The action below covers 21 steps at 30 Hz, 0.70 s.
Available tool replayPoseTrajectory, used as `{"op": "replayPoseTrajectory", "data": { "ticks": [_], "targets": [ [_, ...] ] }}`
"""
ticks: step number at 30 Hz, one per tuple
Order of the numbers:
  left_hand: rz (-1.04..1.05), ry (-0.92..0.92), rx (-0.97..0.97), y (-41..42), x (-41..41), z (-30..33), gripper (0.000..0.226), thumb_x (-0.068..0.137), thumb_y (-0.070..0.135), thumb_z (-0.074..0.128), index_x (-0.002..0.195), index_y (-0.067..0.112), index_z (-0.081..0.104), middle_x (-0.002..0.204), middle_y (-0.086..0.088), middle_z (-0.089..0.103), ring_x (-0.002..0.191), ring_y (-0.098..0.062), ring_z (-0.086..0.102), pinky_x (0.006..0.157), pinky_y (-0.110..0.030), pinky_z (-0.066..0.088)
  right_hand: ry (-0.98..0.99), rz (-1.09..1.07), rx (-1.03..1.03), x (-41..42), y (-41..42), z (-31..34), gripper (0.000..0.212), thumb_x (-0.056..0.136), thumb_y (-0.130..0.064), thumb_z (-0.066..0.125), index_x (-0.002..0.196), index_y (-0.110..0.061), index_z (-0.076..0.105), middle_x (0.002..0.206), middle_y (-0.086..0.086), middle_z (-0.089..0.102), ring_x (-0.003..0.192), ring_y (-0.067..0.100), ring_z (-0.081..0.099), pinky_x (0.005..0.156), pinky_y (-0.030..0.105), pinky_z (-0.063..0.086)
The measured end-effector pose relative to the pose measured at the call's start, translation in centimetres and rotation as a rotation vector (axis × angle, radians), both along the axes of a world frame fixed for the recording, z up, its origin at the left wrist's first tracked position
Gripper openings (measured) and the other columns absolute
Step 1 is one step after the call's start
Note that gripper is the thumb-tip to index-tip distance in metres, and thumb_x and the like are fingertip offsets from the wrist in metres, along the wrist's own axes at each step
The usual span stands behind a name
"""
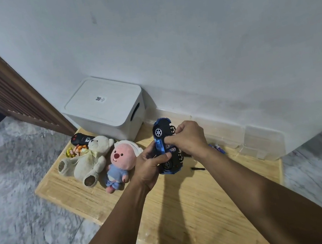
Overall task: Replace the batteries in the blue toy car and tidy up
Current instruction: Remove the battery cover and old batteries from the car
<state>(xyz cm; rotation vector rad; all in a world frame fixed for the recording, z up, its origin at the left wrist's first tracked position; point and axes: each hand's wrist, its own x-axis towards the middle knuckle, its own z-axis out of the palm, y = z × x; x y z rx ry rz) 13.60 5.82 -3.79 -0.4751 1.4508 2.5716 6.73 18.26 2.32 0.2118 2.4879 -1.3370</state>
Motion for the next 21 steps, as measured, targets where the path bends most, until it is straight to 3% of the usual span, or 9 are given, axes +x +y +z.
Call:
{"op": "replayPoseTrajectory", "data": {
  "ticks": [3, 12, 16, 18, 21],
  "targets": [
    [0.000, 0.016, -0.003, -0.2, -0.1, 0.3, 0.053, 0.078, -0.017, 0.062, 0.127, 0.001, 0.059, 0.118, -0.019, 0.066, 0.108, -0.031, 0.065, 0.084, -0.043, 0.056, -0.060, -0.034, -0.111, -0.2, 0.3, -0.2, 0.036, 0.058, -0.022, 0.083, 0.074, -0.018, 0.051, 0.072, -0.005, 0.051, 0.067, 0.012, 0.047, 0.056, 0.027, 0.039],
    [-0.011, 0.050, -0.020, 0.0, -0.3, 0.8, 0.055, 0.069, -0.009, 0.069, 0.122, 0.001, 0.062, 0.111, -0.017, 0.069, 0.101, -0.030, 0.067, 0.090, -0.050, 0.054, -0.095, -0.111, -0.182, -1.3, 1.2, -1.0, 0.034, 0.067, -0.009, 0.079, 0.064, -0.020, 0.048, 0.067, -0.003, 0.051, 0.064, 0.015, 0.048, 0.053, 0.026, 0.037],
    [-0.027, 0.044, -0.032, 0.0, -0.4, 0.7, 0.053, 0.069, -0.008, 0.070, 0.120, 0.002, 0.064, 0.113, -0.020, 0.068, 0.104, -0.033, 0.066, 0.093, -0.053, 0.052, -0.170, -0.140, -0.260, -1.6, 1.4, -1.8, 0.041, 0.052, -0.010, 0.078, 0.070, -0.022, 0.043, 0.085, 0.004, 0.065, 0.090, 0.025, 0.067, 0.071, 0.037, 0.054],
    [-0.026, 0.032, -0.020, 0.1, -0.4, 0.7, 0.052, 0.069, -0.008, 0.070, 0.120, 0.002, 0.064, 0.113, -0.021, 0.067, 0.104, -0.035, 0.064, 0.095, -0.056, 0.050, -0.181, -0.131, -0.284, -2.0, 1.5, -2.3, 0.041, 0.047, -0.012, 0.073, 0.067, -0.022, 0.039, 0.081, 0.004, 0.061, 0.095, 0.029, 0.068, 0.070, 0.034, 0.049],
    [-0.029, 0.026, 0.019, 0.3, -0.4, 0.7, 0.054, 0.070, -0.008, 0.069, 0.123, -0.002, 0.061, 0.113, -0.022, 0.066, 0.104, -0.035, 0.064, 0.092, -0.053, 0.053, -0.237, -0.112, -0.285, -1.9, 1.7, -0.9, 0.021, 0.070, -0.004, 0.065, 0.069, -0.016, 0.049, 0.071, 0.009, 0.056, 0.060, 0.018, 0.055, 0.054, 0.028, 0.035]
  ]
}}
